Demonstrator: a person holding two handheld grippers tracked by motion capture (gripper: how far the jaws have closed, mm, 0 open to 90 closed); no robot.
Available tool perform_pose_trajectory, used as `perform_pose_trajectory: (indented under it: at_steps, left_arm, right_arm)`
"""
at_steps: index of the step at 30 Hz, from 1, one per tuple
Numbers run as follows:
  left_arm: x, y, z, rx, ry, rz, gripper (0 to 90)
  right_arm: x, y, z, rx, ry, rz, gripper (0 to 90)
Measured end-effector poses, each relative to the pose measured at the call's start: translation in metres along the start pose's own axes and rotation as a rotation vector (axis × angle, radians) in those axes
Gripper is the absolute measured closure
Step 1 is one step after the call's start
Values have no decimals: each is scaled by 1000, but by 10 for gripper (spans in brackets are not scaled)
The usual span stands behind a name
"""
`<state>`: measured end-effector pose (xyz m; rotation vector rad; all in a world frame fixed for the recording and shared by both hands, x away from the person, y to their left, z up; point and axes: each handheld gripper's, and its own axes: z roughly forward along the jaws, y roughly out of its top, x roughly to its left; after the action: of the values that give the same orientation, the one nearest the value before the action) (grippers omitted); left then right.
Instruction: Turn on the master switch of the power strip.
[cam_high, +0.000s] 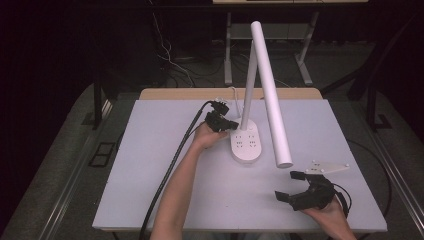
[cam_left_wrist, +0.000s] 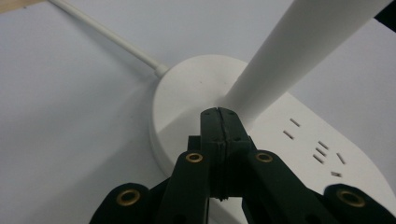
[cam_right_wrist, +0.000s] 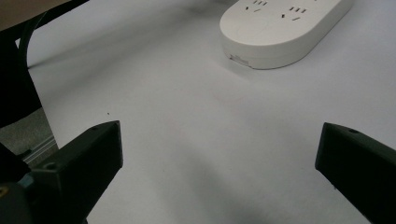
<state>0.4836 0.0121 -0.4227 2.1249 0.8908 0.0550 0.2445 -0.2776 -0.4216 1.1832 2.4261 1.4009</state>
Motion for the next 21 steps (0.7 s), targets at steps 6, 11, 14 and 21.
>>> perform_pose_trajectory:
  at_steps: [6,11,14,21]
  left_arm:
    - [-4,1,0,9,25,27,900]
    - [-5,2,0,25,32,36,900]
    - [-3,2,0,30,44,39,900]
    - [-2,2,2,16,46,6,900]
  right_arm:
    - [0,0,1,6,-1,0,3]
    - [1,0,1,8,0,-2,3]
    - [2,0,1,8,0,-1,3]
    - [2,1,0,2,-2,-10,3]
